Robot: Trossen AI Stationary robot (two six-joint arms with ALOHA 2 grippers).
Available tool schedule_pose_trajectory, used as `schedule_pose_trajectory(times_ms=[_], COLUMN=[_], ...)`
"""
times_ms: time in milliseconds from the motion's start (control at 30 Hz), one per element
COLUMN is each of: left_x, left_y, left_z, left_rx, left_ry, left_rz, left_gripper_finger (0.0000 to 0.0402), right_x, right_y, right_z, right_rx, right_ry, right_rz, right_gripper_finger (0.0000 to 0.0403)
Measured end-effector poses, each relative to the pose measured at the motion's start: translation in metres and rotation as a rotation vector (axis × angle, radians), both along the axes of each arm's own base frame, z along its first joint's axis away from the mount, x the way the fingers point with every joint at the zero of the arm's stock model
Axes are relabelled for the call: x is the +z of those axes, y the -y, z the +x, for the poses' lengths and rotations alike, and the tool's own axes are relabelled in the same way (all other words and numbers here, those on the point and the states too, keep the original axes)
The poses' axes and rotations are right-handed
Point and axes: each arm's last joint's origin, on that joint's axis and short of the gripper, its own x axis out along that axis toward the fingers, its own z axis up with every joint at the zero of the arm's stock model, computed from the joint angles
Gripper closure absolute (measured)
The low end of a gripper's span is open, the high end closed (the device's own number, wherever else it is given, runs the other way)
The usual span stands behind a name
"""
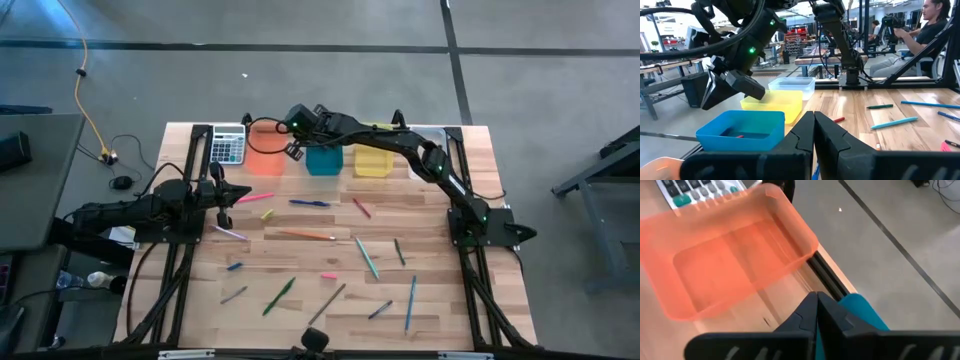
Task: Sort crayons/erasers/pens/pencils in bins
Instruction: Put the pink pencil into the transparent bin
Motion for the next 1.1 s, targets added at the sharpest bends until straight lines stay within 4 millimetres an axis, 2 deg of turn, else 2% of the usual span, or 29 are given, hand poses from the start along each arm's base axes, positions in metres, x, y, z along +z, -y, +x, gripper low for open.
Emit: schedule_pose_trajectory(times_ms=[267, 467, 633, 767, 867, 1100], left_x=[0.000, 0.000, 0.000, 0.000, 0.000, 0.000], left_y=[0.000, 0.000, 0.000, 0.000, 0.000, 0.000], left_z=[0.000, 0.000, 0.000, 0.000, 0.000, 0.000], left_rx=[0.000, 0.000, 0.000, 0.000, 0.000, 0.000], left_ry=[0.000, 0.000, 0.000, 0.000, 0.000, 0.000], left_rz=[0.000, 0.000, 0.000, 0.000, 0.000, 0.000], left_gripper_finger=[0.0401, 0.0401, 0.0401, 0.0401, 0.0401, 0.0401], right_x=[0.001, -0.032, -0.057, -0.050, -0.046, -0.037], right_y=[0.001, 0.001, -0.012, -0.024, -0.029, -0.041], right_z=[0.003, 0.005, 0.005, 0.004, -0.005, -0.046], right_rx=[0.004, -0.016, 0.003, 0.034, 0.048, 0.084], right_ry=[0.039, 0.064, 0.049, 0.114, 0.172, 0.339], right_rz=[-0.014, -0.020, -0.024, -0.056, -0.093, -0.152], right_gripper_finger=[0.0402, 0.0403, 0.0403, 0.0403, 0.0403, 0.0403])
